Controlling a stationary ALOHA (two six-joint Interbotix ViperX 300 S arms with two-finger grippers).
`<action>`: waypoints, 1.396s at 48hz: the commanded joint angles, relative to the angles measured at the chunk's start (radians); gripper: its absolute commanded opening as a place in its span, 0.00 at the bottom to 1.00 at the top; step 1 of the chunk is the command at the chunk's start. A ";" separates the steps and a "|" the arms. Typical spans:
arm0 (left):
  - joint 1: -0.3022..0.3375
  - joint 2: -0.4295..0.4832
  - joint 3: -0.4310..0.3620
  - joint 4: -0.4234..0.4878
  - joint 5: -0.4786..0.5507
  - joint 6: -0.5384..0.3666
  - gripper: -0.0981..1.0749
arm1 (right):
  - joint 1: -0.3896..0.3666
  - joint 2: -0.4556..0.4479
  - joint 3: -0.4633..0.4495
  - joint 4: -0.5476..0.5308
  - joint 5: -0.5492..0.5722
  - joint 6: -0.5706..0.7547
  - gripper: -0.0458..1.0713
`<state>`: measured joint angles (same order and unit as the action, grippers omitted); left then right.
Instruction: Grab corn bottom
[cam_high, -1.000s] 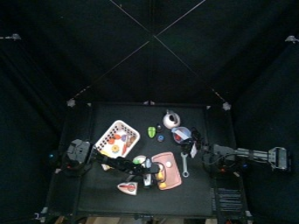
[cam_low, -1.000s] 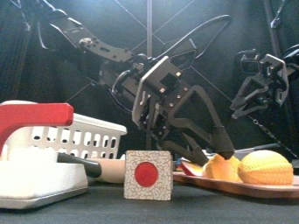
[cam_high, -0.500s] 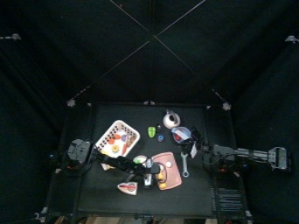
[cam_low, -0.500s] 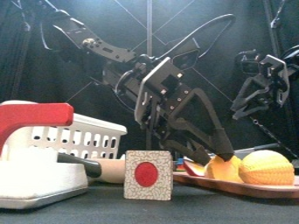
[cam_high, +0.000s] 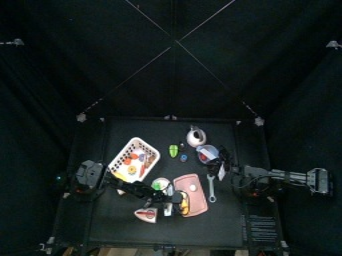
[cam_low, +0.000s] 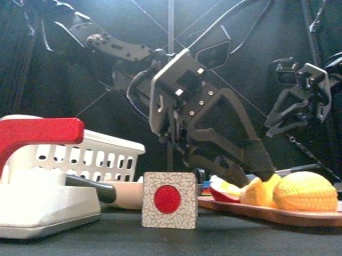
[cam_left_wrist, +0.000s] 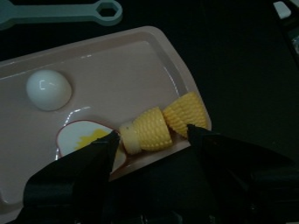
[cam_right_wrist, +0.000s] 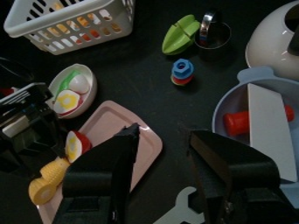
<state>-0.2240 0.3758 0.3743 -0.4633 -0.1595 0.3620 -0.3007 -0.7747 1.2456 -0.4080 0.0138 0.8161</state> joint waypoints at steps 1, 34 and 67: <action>-0.005 -0.031 -0.026 0.023 0.002 -0.002 0.91 | -0.002 0.005 -0.009 -0.002 -0.008 -0.003 0.75; 0.005 0.015 -0.032 0.002 0.009 -0.003 0.91 | -0.002 0.005 -0.008 -0.002 -0.008 -0.003 0.75; 0.023 0.032 -0.034 -0.051 0.009 -0.005 0.90 | -0.002 0.005 -0.005 -0.002 -0.008 -0.003 0.75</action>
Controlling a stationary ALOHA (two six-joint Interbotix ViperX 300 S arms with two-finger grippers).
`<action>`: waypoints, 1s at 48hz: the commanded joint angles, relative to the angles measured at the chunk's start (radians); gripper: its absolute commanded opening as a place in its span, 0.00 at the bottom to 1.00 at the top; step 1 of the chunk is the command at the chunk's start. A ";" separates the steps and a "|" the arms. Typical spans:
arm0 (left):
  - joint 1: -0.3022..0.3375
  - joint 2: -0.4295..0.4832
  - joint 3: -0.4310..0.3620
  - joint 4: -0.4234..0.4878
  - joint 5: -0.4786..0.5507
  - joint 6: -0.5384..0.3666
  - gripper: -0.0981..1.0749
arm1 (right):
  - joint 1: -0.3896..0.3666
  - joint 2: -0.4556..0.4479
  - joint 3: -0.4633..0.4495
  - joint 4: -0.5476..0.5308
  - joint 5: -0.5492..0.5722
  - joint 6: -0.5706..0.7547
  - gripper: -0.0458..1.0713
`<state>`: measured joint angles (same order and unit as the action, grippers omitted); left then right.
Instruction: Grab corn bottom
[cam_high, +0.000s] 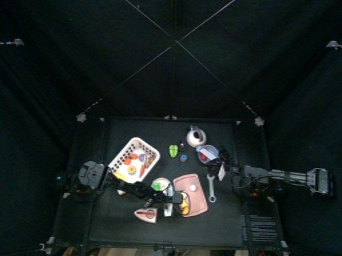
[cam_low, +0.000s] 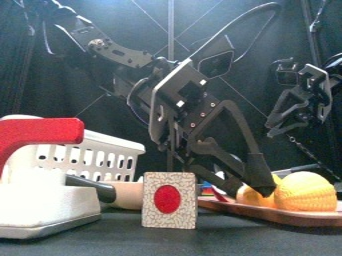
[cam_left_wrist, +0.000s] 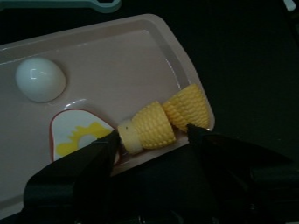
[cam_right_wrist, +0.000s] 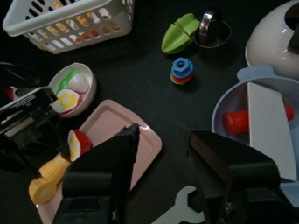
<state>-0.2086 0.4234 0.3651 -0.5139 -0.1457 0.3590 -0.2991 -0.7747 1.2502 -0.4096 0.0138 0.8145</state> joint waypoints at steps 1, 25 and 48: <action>0.009 -0.015 -0.025 -0.002 -0.006 -0.002 0.90 | -0.003 0.005 -0.009 0.000 -0.008 -0.002 0.75; 0.025 -0.035 -0.023 -0.015 -0.005 0.000 0.66 | -0.003 0.005 -0.006 0.000 -0.008 -0.002 0.75; 0.025 -0.075 -0.009 0.011 -0.005 0.002 0.66 | -0.002 0.005 -0.005 0.000 -0.008 -0.002 0.75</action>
<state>-0.1871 0.3820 0.3666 -0.5062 -0.1457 0.3590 -0.3007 -0.7731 1.2548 -0.4080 0.0138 0.8145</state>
